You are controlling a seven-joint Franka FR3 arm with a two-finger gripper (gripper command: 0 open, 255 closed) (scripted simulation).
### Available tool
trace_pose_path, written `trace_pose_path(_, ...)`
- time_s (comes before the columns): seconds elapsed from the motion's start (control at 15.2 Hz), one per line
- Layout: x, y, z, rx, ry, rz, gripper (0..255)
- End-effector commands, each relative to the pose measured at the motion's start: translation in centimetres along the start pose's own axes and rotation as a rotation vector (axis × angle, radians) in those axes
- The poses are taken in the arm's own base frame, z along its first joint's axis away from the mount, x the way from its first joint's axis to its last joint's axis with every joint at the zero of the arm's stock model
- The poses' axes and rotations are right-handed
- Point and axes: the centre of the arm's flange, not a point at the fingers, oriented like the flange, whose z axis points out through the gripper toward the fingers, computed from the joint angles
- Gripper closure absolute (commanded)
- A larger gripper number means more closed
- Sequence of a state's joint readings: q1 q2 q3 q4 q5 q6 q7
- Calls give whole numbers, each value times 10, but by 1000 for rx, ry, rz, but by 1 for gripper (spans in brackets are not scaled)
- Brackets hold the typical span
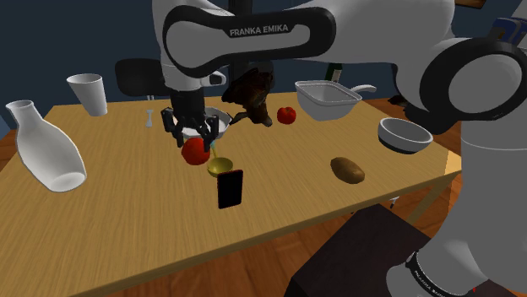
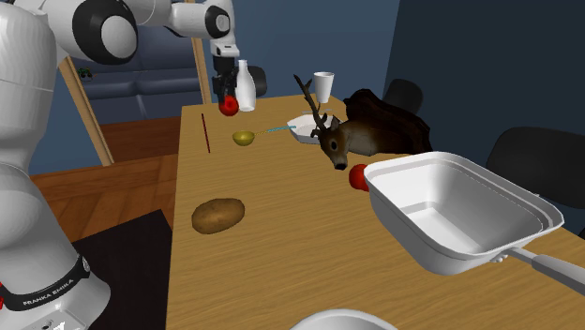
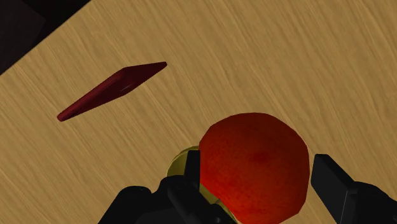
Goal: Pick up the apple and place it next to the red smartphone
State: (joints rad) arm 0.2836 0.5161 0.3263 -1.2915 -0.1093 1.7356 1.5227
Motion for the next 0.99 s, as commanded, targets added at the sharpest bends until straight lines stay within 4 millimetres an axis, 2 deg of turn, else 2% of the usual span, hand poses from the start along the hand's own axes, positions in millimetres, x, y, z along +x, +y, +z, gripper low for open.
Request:
trace_pose_path(0.0,0,-1,10,1,0,0,255)
trace_pose_path(0.92,4,-5,84,1,0,0,255)
